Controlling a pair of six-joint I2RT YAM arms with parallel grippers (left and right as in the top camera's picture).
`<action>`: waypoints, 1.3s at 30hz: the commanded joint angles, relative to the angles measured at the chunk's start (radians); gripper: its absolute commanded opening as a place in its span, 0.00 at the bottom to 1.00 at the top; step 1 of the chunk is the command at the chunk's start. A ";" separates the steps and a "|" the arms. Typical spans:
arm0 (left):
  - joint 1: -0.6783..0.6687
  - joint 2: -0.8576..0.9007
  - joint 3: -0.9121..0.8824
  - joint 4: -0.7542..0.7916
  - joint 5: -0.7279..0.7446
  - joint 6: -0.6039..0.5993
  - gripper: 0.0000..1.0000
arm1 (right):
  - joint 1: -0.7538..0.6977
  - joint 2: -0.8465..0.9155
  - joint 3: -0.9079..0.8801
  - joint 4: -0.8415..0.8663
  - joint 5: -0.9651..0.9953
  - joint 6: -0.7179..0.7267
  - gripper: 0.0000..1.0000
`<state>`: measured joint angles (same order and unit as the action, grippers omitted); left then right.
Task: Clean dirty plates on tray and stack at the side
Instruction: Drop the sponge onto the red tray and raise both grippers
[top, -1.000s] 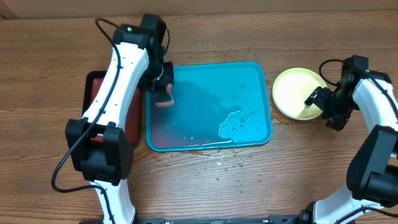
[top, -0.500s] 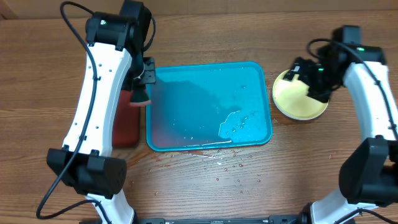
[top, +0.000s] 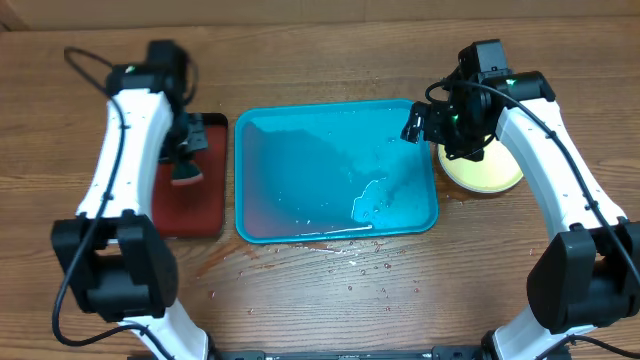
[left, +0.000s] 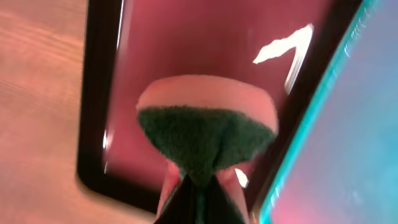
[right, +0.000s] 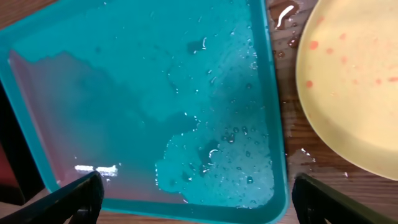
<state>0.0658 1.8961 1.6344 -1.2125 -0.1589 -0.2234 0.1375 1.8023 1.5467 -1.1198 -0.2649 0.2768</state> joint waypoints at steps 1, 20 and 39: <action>0.060 -0.008 -0.115 0.116 0.126 0.199 0.04 | -0.002 -0.024 0.015 0.000 0.021 -0.019 0.98; 0.084 -0.008 -0.272 0.360 0.066 0.250 1.00 | -0.002 -0.024 0.015 -0.011 0.016 -0.016 0.98; -0.042 -0.070 0.919 -0.320 0.075 0.107 1.00 | -0.003 -0.323 0.171 -0.047 0.011 -0.132 1.00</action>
<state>0.0360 1.8473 2.4836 -1.5169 -0.0856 -0.0967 0.1375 1.5883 1.6550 -1.1591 -0.2707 0.2043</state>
